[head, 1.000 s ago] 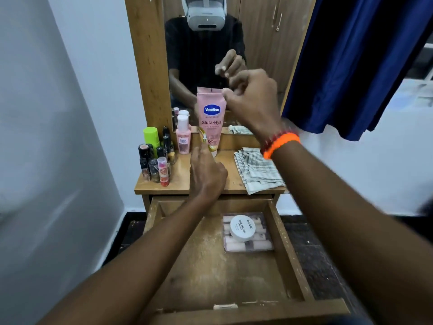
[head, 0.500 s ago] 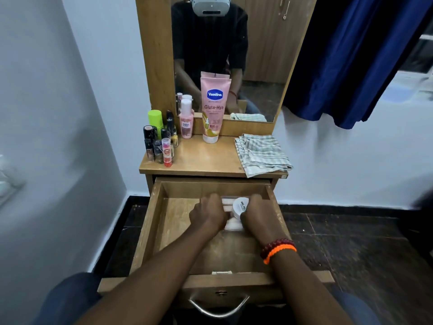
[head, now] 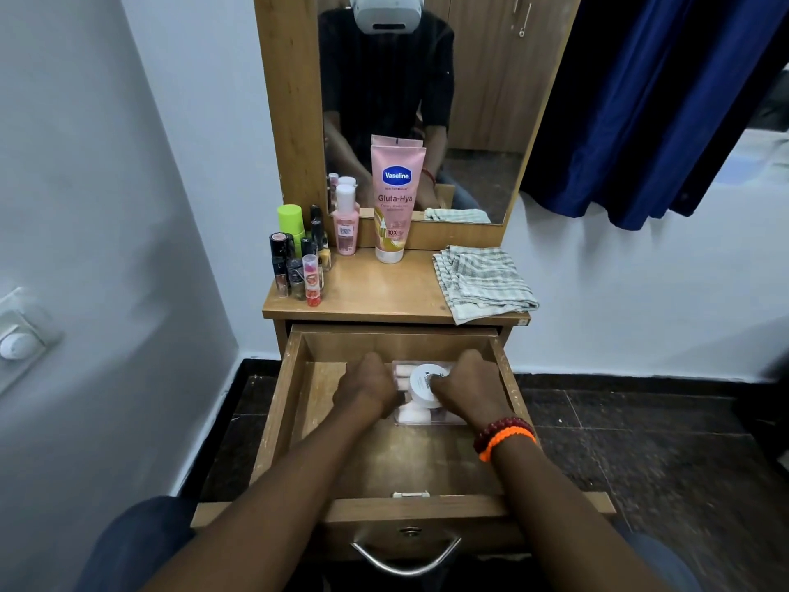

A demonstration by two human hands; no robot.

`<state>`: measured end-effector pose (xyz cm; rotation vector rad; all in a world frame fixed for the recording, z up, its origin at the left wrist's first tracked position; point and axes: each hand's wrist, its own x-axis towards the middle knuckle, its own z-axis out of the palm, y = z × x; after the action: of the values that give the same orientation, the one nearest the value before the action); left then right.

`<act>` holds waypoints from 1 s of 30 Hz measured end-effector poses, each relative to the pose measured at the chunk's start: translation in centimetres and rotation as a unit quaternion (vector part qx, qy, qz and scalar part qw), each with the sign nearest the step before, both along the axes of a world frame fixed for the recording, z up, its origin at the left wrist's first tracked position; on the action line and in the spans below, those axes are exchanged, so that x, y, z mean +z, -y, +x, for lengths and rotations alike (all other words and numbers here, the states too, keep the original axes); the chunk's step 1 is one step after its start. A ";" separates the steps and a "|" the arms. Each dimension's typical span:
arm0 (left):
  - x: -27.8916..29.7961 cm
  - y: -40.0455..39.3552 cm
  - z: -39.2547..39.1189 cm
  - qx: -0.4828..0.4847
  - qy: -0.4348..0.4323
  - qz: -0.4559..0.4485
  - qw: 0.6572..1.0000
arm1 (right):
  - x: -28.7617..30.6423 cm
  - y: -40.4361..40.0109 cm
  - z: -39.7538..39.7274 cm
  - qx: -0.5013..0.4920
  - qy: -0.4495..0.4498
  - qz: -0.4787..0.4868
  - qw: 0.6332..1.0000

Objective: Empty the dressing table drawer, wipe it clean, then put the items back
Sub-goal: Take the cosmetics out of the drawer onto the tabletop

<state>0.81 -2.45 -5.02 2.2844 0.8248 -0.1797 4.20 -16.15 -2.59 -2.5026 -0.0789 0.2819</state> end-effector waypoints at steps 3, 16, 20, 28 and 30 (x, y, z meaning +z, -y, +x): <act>0.5 0.4 -0.1 0.016 0.016 -0.013 1.000 | 0.2 -0.2 0.9 -0.023 -0.020 0.014 0.999; 3.6 -1.9 -4.4 0.021 0.112 -0.007 0.993 | 1.1 -0.1 -1.5 -0.048 -0.026 0.139 0.989; 6.0 -2.5 -5.7 0.006 0.156 0.042 0.987 | 5.1 -0.4 -2.0 -0.020 0.021 0.142 0.989; 11.1 -2.8 -1.0 0.057 0.251 0.062 0.964 | 12.0 -4.5 5.2 -0.009 0.038 0.132 0.991; 11.9 -2.7 0.4 0.076 0.260 0.066 0.960 | 12.6 -5.8 7.3 -0.006 0.024 0.140 0.990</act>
<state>1.20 0.24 6.85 2.2195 0.7398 0.5391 11.55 -10.36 10.02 -2.2299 -0.1158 0.1912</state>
